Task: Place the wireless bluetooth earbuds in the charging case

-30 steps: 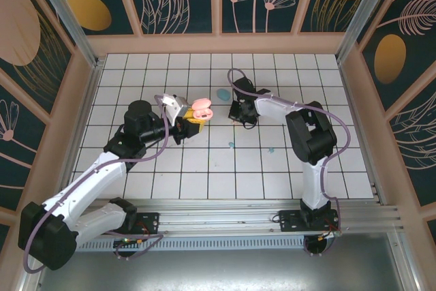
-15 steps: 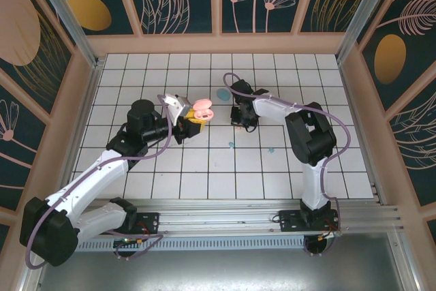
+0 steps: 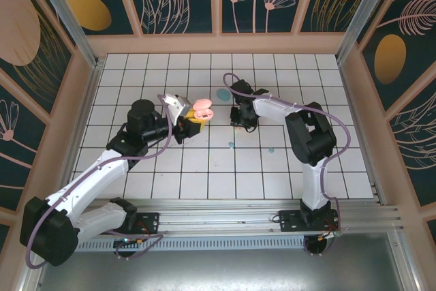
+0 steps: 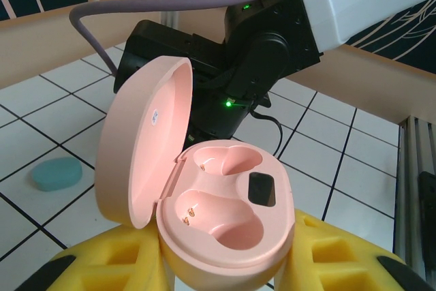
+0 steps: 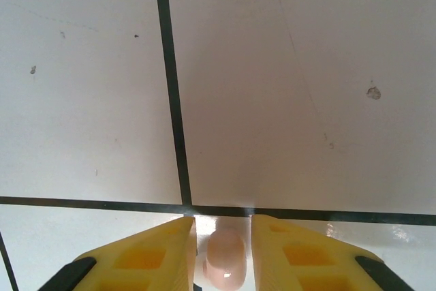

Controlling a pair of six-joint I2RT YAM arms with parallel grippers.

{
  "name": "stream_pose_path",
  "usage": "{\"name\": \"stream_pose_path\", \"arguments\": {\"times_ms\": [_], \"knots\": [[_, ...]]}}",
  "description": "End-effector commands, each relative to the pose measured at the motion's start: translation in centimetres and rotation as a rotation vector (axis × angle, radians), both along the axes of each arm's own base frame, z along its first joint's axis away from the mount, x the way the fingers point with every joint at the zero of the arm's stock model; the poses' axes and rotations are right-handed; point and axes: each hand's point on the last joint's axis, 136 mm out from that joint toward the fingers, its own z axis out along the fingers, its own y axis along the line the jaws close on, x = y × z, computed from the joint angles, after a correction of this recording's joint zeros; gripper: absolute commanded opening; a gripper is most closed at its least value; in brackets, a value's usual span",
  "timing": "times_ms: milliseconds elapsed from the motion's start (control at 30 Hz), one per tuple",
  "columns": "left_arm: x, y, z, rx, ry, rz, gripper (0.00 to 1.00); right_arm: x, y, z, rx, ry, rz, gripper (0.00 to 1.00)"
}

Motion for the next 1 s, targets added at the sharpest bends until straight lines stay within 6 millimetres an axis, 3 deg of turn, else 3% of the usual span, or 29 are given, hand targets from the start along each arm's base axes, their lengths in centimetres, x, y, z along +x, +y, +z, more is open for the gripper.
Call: {"name": "stream_pose_path", "arguments": {"times_ms": [0, 333, 600, 800, 967], "knots": [[-0.3, 0.1, 0.5, 0.004, -0.026, -0.003, 0.16, -1.4, 0.0, -0.4, -0.014, 0.049, 0.013, 0.28], [-0.4, 0.1, 0.6, 0.002, -0.028, -0.004, 0.16, -1.8, 0.1, -0.7, -0.042, 0.066, 0.018, 0.26], [-0.5, 0.3, 0.6, 0.003, -0.031, -0.001, 0.16, -1.6, 0.2, -1.0, -0.055, 0.068, 0.018, 0.16], [-0.5, 0.4, 0.5, 0.002, -0.031, 0.006, 0.16, -1.0, -0.1, 0.8, -0.067, 0.023, 0.023, 0.12], [-0.5, 0.3, 0.7, -0.012, -0.025, 0.006, 0.16, -1.1, -1.0, 4.2, -0.094, -0.032, 0.024, 0.10]]}}
